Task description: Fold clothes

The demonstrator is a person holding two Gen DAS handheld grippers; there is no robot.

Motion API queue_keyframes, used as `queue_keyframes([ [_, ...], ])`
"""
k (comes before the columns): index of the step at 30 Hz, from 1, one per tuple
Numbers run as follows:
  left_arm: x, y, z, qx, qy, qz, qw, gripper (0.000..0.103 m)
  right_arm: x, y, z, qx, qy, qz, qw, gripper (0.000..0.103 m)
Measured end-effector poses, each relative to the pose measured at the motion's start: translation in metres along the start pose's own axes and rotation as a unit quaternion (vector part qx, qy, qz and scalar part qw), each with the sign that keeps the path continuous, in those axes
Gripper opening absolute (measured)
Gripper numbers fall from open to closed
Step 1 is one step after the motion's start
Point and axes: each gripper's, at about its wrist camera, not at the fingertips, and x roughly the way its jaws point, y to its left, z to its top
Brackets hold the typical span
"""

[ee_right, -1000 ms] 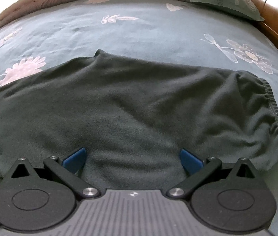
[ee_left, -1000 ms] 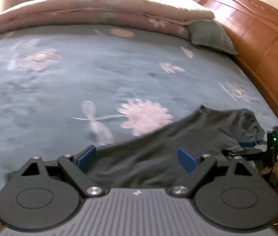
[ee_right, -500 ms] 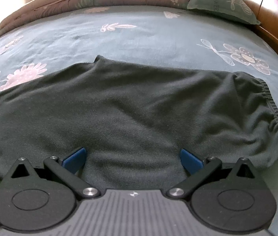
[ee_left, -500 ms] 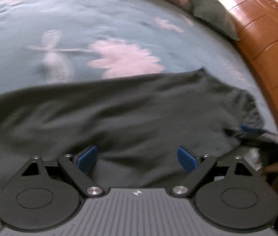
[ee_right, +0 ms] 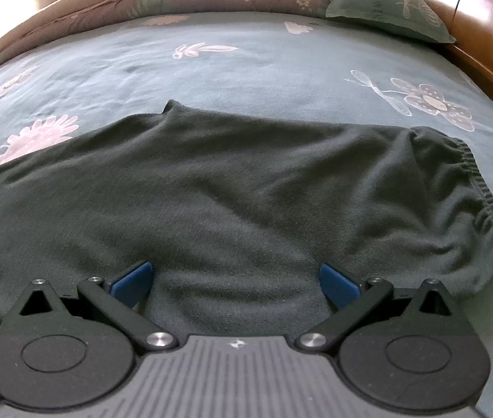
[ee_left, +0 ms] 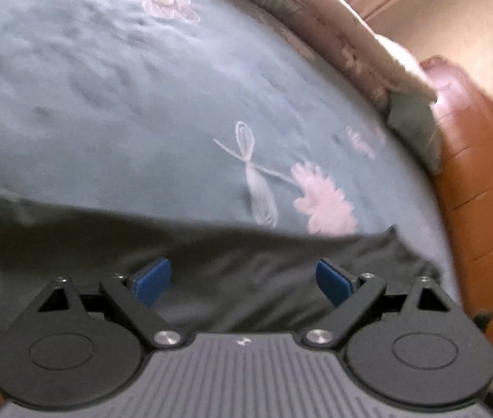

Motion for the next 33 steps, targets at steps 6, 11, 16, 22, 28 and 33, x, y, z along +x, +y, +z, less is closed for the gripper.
queue_keyframes([
  [6,0.004,0.031,0.014,-0.025,-0.024,0.035,0.9988,0.091,0.0,-0.001,0.001,0.0,0.0,0.0,1.0,0.103],
  [11,-0.027,0.059,0.022,-0.052,-0.047,0.067,0.9953,0.091,0.0,-0.001,0.001,0.0,0.0,0.001,1.0,0.103],
  [16,-0.043,0.034,0.006,-0.009,-0.042,0.038,0.9983,0.091,0.0,0.0,0.004,-0.001,0.005,-0.002,1.0,0.103],
  [22,-0.022,-0.001,-0.024,0.076,0.003,0.014,0.997,0.091,-0.022,0.029,0.023,-0.018,0.013,0.025,0.999,0.103],
  [28,-0.023,0.019,-0.044,0.05,0.023,0.022,0.9982,0.091,-0.046,0.084,0.035,-0.077,-0.018,0.108,0.991,0.103],
  [33,-0.048,0.029,-0.05,0.055,0.01,0.041,0.9976,0.091,-0.031,0.111,0.022,-0.11,0.002,0.124,0.986,0.103],
])
